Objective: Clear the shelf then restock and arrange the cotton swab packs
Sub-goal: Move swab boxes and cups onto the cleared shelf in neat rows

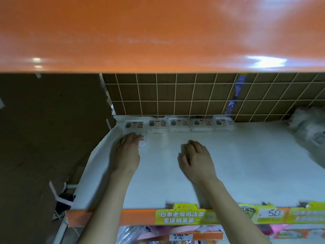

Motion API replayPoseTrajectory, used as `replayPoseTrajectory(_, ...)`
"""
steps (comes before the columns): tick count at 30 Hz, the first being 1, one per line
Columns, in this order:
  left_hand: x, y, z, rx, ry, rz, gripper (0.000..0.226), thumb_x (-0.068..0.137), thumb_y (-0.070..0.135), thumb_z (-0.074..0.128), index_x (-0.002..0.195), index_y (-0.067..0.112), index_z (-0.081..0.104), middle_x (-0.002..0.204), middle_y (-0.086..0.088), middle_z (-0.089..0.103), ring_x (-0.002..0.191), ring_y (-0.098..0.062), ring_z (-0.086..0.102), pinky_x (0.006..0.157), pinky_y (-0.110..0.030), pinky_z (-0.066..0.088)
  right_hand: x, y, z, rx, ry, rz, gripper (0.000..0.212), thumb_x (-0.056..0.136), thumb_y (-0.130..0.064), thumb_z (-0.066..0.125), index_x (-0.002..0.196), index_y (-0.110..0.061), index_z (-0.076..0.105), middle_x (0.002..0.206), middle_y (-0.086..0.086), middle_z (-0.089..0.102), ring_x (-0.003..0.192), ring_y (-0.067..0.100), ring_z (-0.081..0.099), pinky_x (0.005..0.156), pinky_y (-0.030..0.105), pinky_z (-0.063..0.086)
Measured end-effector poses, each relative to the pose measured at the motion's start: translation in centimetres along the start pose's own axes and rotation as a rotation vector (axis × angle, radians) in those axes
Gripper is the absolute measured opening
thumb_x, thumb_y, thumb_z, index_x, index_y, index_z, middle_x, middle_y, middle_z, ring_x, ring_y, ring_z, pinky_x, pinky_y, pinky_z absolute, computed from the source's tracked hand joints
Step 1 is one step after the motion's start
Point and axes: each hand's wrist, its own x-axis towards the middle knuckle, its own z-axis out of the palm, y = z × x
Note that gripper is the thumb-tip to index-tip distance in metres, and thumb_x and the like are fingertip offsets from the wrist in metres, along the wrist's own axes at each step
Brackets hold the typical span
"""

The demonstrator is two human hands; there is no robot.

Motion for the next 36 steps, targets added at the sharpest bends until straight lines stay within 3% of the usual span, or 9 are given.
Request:
replayPoseTrajectory(5,0.5,-0.2,-0.1,0.015,0.008,0.006,0.057,0.078,-0.014,0.051,0.126,0.015,0.057,0.134,-0.004,0.052,0.128,-0.023,0.044,0.109,-0.032,0.031,0.0,0.0,-0.2,0.005,-0.036,0.018,0.037,0.083,-0.032,0.039,0.098,-0.008,0.063,0.107,0.015,0.062,0.102,0.035,0.056,0.085,0.041,0.045)
replayPoseTrajectory(11,-0.9,2.2,-0.1,-0.009,-0.052,0.020,0.047,0.093,0.013,0.051,0.139,0.013,0.043,0.146,-0.008,0.037,0.137,-0.025,0.029,0.112,-0.035,0.022,-0.1,-0.1,-0.4,0.026,-0.078,0.047,0.043,0.083,-0.035,0.038,0.102,-0.006,0.064,0.112,0.016,0.061,0.104,0.036,0.056,0.091,0.044,0.045)
replayPoseTrajectory(18,-2.6,6.6,1.1,-0.077,-0.077,0.002,0.043,0.091,0.018,0.057,0.132,0.009,0.052,0.142,-0.013,0.043,0.133,-0.030,0.036,0.110,-0.040,0.027,-0.1,0.8,-3.0,0.113,-0.096,-0.013,0.045,0.078,-0.031,0.040,0.106,-0.003,0.063,0.105,0.013,0.063,0.097,0.034,0.058,0.084,0.038,0.047)
replayPoseTrajectory(21,-2.9,9.4,1.6,-0.098,-0.069,-0.015,0.042,0.091,0.019,0.058,0.132,0.009,0.053,0.139,-0.011,0.047,0.129,-0.030,0.040,0.107,-0.039,0.030,-0.5,3.2,-5.3,0.129,-0.052,-0.038,0.044,0.078,-0.028,0.041,0.109,-0.006,0.062,0.106,0.012,0.063,0.096,0.033,0.058,0.083,0.037,0.049)
replayPoseTrajectory(25,-3.7,14.5,3.1,-0.153,-0.030,-0.024,0.034,0.083,0.019,0.059,0.113,0.004,0.065,0.112,-0.014,0.064,0.103,-0.036,0.060,0.091,-0.042,0.048,-1.4,8.7,-9.3,0.101,0.016,-0.054,0.033,0.073,-0.022,0.048,0.097,-0.006,0.063,0.094,0.012,0.064,0.085,0.033,0.059,0.072,0.034,0.049)
replayPoseTrajectory(28,-4.5,20.6,3.7,-0.206,-0.090,-0.034,0.035,0.090,0.021,0.056,0.123,0.009,0.059,0.123,-0.008,0.061,0.113,-0.029,0.055,0.096,-0.034,0.042,-3.0,13.6,-12.2,0.106,0.025,-0.010,0.026,0.075,-0.020,0.049,0.094,-0.008,0.062,0.092,0.009,0.063,0.085,0.030,0.056,0.071,0.034,0.045)
replayPoseTrajectory(31,-5.8,26.1,5.0,-0.233,-0.093,-0.001,0.035,0.090,0.028,0.055,0.121,0.013,0.061,0.118,-0.004,0.063,0.109,-0.025,0.058,0.090,-0.032,0.045,-5.0,18.1,-14.4,0.058,0.028,0.059,0.018,0.078,-0.019,0.056,0.093,-0.011,0.061,0.087,0.008,0.062,0.082,0.031,0.056,0.069,0.035,0.041)
replayPoseTrajectory(36,-8.5,31.3,7.2,-0.165,-0.152,0.060,0.041,0.079,0.042,0.043,0.099,0.018,0.070,0.092,-0.001,0.070,0.083,-0.028,0.066,0.072,-0.038,0.055,-8.2,21.9,-16.5,0.035,0.001,0.069,0.029,0.069,-0.019,0.060,0.096,-0.010,0.064,0.083,0.008,0.063,0.074,0.030,0.059,0.065,0.031,0.041)
